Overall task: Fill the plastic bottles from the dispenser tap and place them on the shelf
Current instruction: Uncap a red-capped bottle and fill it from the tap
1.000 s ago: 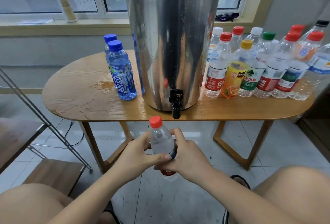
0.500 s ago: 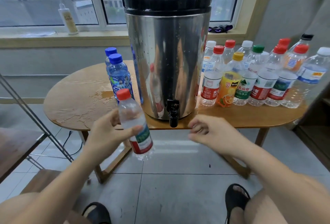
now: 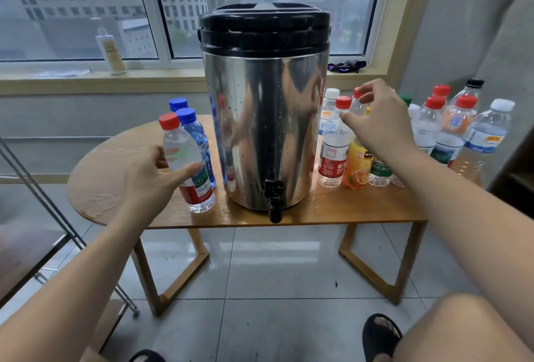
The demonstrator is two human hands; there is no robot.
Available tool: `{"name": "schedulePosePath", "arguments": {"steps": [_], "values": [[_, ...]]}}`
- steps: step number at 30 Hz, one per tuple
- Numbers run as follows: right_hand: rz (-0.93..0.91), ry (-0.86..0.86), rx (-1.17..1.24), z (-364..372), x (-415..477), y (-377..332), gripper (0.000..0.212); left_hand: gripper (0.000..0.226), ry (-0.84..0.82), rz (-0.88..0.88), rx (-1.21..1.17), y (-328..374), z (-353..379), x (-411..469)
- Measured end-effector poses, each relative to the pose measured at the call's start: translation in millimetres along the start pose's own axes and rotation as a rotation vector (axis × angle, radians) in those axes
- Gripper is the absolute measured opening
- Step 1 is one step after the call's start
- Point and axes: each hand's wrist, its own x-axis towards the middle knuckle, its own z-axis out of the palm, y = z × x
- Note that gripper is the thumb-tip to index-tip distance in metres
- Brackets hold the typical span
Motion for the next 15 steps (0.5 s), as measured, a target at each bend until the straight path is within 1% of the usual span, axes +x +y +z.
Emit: {"name": "schedulePosePath", "arguments": {"steps": [3,5,8,12,15], "values": [[0.056,-0.079,-0.015,7,12,-3,0.069,0.061,0.006,0.028,-0.022,-5,12,-2],[0.104,-0.138,-0.025,10,16,-5,0.071,0.071,-0.005,0.041,-0.024,-8,17,-4],[0.144,-0.205,-0.043,14,20,-3,0.067,0.089,-0.041,0.002,-0.027,-19,22,-9],[0.109,-0.213,-0.069,17,20,1,0.061,0.084,-0.086,-0.080,-0.005,-34,29,-19],[0.074,-0.222,-0.113,16,17,3,0.051,0.084,-0.079,-0.083,0.009,-37,35,-19]]}}
